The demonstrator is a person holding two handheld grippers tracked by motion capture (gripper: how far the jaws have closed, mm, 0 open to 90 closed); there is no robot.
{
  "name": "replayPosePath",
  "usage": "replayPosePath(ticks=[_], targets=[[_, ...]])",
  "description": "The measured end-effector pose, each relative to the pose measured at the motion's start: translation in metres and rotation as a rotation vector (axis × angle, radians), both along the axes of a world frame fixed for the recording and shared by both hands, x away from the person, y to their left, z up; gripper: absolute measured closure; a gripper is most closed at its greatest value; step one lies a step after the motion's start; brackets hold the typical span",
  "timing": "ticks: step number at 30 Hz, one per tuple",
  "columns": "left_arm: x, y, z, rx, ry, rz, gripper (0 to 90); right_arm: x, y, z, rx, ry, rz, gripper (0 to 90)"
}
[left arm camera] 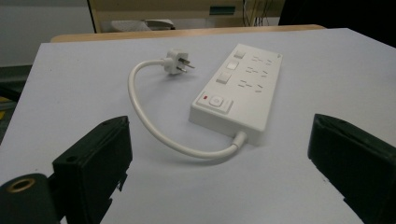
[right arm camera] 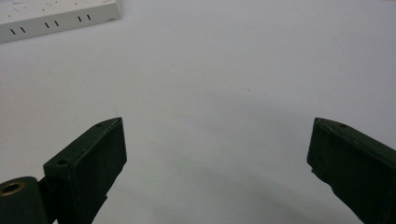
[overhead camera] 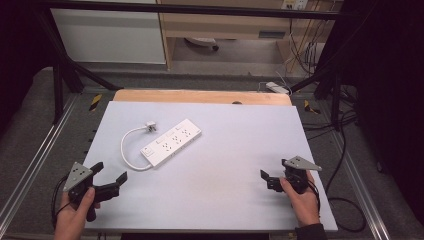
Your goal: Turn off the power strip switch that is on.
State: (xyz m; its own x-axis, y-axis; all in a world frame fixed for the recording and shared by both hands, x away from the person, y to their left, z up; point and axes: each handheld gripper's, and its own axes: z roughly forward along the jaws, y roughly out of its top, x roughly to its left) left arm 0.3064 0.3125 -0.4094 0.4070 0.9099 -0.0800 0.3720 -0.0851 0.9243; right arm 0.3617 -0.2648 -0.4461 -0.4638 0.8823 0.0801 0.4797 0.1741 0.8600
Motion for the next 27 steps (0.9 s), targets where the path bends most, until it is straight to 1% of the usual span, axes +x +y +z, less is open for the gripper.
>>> replayPosePath(ticks=[6, 9, 12, 13, 14, 15, 17, 19, 27], targets=[[0.000, -0.001, 0.001, 0.002, -0.007, -0.004, 6.3, 0.000, 0.001, 0.000, -0.004, 0.009, 0.003, 5.2], [-0.001, -0.001, 0.002, -0.002, -0.013, -0.006, 6.3, -0.001, 0.002, 0.001, -0.005, -0.004, 0.015, 5.1], [-0.002, -0.001, 0.003, -0.016, -0.022, -0.005, 6.3, -0.001, 0.004, 0.001, -0.007, -0.011, 0.022, 4.9], [-0.003, -0.001, 0.003, -0.018, -0.025, -0.015, 6.3, -0.001, 0.004, 0.001, -0.009, -0.011, 0.023, 4.9], [-0.003, -0.001, 0.003, -0.018, -0.025, -0.015, 6.2, -0.001, 0.005, 0.002, -0.010, -0.012, 0.021, 5.0], [-0.004, -0.002, 0.004, -0.028, -0.033, -0.017, 6.2, -0.001, 0.006, 0.002, -0.009, -0.015, 0.019, 5.1], [-0.004, -0.002, 0.005, -0.026, -0.041, -0.021, 6.2, -0.001, 0.008, 0.002, -0.010, -0.025, 0.013, 5.3], [-0.005, -0.002, 0.006, -0.034, -0.051, -0.029, 6.2, -0.001, 0.008, 0.003, -0.017, -0.037, 0.013, 5.4], [-0.006, -0.004, 0.009, -0.044, -0.065, -0.043, 6.0, 0.000, 0.011, 0.003, -0.010, -0.037, 0.024, 5.1]])
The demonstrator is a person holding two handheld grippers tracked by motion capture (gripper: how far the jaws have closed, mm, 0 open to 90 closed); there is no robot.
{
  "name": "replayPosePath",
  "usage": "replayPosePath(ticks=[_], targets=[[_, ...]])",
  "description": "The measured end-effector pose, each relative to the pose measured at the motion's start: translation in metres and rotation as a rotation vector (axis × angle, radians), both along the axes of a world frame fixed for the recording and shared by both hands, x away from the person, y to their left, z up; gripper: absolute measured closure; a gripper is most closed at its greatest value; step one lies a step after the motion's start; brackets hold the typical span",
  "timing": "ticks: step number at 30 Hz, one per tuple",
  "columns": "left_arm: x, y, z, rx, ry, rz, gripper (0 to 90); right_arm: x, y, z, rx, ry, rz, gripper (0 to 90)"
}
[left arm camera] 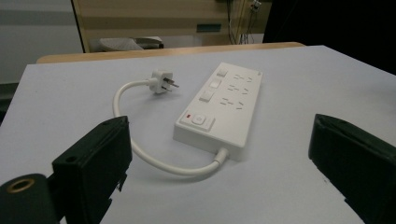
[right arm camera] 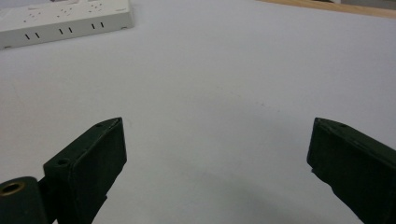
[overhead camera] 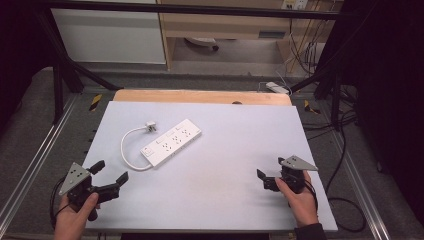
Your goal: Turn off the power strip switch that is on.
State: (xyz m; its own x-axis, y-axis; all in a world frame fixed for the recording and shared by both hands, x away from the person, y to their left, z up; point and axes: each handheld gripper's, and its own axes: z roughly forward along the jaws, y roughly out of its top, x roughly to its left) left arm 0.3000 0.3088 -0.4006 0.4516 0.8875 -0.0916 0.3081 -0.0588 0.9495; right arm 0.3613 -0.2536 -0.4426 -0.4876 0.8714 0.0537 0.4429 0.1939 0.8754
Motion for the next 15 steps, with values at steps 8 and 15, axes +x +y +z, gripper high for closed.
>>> replayPosePath(ticks=[8, 15], targets=[[-0.0005, -0.0033, 0.0025, 0.000, -0.008, -0.010, 5.6, -0.0004, 0.0007, 0.0006, 0.000, -0.002, 0.006, 4.7], [0.0009, -0.0054, 0.0051, -0.003, 0.006, -0.009, 5.5, -0.0009, 0.0009, 0.0009, 0.002, 0.000, 0.010, 4.6]])
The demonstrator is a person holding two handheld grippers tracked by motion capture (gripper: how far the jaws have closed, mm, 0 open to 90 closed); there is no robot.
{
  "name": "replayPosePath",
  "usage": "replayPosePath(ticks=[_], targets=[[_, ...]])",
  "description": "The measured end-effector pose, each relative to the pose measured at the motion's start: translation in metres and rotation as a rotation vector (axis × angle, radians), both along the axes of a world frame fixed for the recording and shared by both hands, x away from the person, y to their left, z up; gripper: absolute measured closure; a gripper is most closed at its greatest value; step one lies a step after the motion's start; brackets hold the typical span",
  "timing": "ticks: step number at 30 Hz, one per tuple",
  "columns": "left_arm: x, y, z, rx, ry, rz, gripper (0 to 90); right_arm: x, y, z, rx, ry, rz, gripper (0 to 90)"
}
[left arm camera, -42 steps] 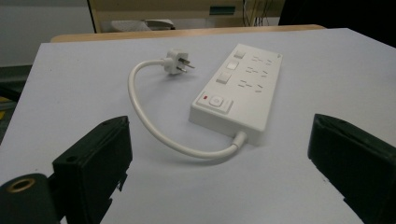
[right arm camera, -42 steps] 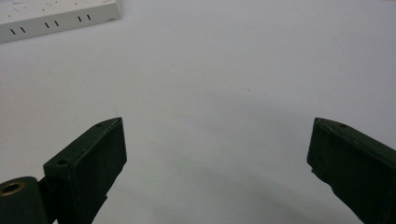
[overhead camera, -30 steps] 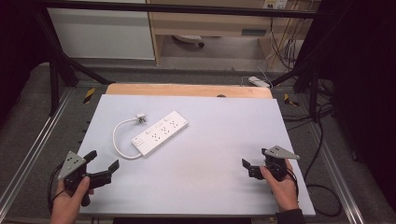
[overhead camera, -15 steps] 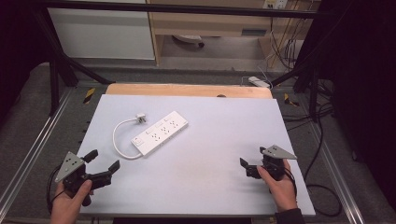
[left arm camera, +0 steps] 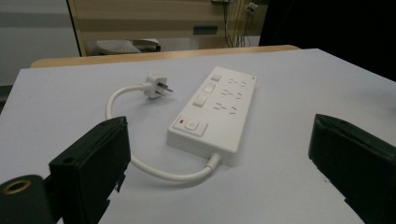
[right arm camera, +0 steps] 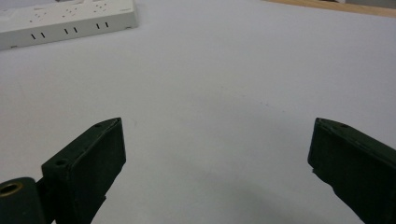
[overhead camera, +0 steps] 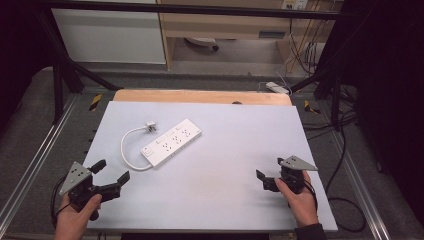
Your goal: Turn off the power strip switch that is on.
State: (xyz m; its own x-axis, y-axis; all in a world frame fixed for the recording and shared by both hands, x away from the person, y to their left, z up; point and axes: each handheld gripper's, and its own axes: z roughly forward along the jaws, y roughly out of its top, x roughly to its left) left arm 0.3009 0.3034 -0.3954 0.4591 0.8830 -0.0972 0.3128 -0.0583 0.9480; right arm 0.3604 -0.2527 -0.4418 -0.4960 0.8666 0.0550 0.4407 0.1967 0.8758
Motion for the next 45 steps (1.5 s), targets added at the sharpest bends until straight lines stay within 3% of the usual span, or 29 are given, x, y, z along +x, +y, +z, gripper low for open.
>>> replayPosePath(ticks=[8, 25, 45], targets=[[0.009, -0.005, 0.005, -0.015, 0.009, 0.017, 5.9, -0.001, -0.001, 0.000, 0.000, 0.003, -0.005, 4.5], [0.039, -0.019, 0.023, -0.022, -0.001, -0.001, 5.8, -0.002, 0.000, 0.000, 0.004, 0.007, -0.002, 4.2], [0.081, -0.053, 0.032, -0.011, 0.010, -0.040, 5.8, -0.002, -0.001, 0.000, -0.002, 0.006, 0.000, 4.2]])
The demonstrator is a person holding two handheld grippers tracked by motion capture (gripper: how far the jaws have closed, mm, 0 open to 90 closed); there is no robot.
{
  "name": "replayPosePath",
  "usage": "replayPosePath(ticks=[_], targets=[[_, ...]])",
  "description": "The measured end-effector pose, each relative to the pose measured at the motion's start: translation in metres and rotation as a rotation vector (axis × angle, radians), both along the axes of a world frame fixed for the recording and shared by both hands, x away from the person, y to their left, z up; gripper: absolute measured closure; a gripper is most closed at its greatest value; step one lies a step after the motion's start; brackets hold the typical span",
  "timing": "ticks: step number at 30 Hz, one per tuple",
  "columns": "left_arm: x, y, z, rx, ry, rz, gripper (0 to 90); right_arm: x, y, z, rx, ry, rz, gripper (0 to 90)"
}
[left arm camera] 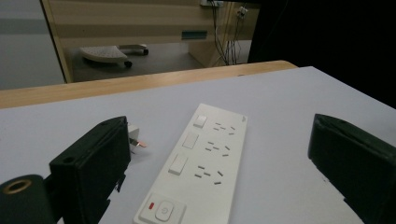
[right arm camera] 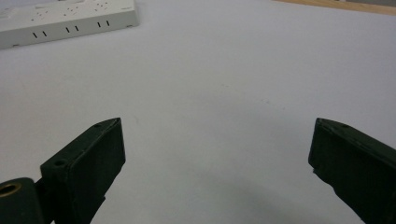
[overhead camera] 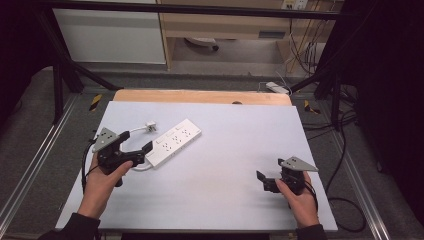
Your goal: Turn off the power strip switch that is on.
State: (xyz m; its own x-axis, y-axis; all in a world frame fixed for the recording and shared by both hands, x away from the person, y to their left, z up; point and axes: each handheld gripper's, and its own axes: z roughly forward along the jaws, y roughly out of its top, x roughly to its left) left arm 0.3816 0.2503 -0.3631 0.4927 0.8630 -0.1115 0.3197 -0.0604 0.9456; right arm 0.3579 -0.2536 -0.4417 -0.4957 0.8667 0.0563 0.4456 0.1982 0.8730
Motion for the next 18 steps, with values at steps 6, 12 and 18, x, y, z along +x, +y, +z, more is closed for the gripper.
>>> replayPosePath(ticks=[6, 12, 18], targets=[[0.012, -0.008, 0.001, 0.001, 0.003, -0.003, 5.9, 0.000, 0.000, 0.000, 0.001, -0.001, -0.004, 4.2], [0.018, -0.010, 0.003, -0.004, -0.004, 0.002, 6.0, 0.000, -0.001, 0.001, 0.008, 0.000, -0.007, 4.2], [0.024, -0.008, 0.003, 0.000, -0.007, 0.026, 7.1, 0.000, -0.001, 0.000, 0.010, 0.000, -0.003, 4.2]])
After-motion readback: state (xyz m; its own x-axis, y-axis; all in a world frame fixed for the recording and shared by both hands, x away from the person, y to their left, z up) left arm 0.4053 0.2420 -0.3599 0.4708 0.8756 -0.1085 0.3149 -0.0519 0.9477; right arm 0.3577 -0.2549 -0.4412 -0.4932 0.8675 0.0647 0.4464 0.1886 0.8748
